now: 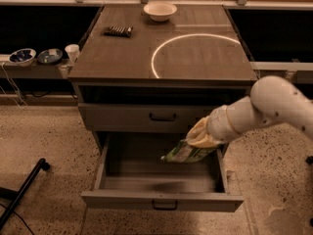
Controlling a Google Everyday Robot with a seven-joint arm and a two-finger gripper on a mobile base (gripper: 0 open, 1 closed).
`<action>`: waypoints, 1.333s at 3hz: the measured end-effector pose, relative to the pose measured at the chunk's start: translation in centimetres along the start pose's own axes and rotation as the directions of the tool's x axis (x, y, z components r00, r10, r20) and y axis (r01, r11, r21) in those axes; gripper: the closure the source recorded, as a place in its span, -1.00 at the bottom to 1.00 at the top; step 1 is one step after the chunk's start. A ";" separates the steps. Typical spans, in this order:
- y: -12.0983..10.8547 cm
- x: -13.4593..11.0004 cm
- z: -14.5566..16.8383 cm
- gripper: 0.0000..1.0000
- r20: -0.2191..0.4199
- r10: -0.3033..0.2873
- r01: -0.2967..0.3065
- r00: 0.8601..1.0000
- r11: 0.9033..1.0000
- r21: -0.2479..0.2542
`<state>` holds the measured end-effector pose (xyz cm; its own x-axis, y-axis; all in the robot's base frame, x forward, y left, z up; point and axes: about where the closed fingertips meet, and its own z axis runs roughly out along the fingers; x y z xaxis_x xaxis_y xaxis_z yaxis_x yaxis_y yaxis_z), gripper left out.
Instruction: Place green jalapeno chip bag into middle drawer
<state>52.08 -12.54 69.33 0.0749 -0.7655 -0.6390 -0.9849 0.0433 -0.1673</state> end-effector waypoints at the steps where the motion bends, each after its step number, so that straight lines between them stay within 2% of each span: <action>1: -0.8 1.8 3.3 1.00 0.079 0.028 -0.036 0.996 0.994 0.106; 2: -0.7 1.8 3.3 1.00 0.079 0.028 -0.036 0.996 0.994 0.102; 3: -1.8 3.6 6.5 1.00 0.099 0.056 -0.067 0.994 0.992 0.110; 4: -3.1 5.5 10.4 1.00 0.117 0.051 -0.072 0.992 0.980 0.184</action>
Offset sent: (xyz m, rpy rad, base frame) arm 0.0062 0.0060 -0.0301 0.0738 -0.0398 -0.0533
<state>57.15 -10.23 58.52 0.0426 -0.6822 -0.7299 -0.9422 0.2156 -0.2565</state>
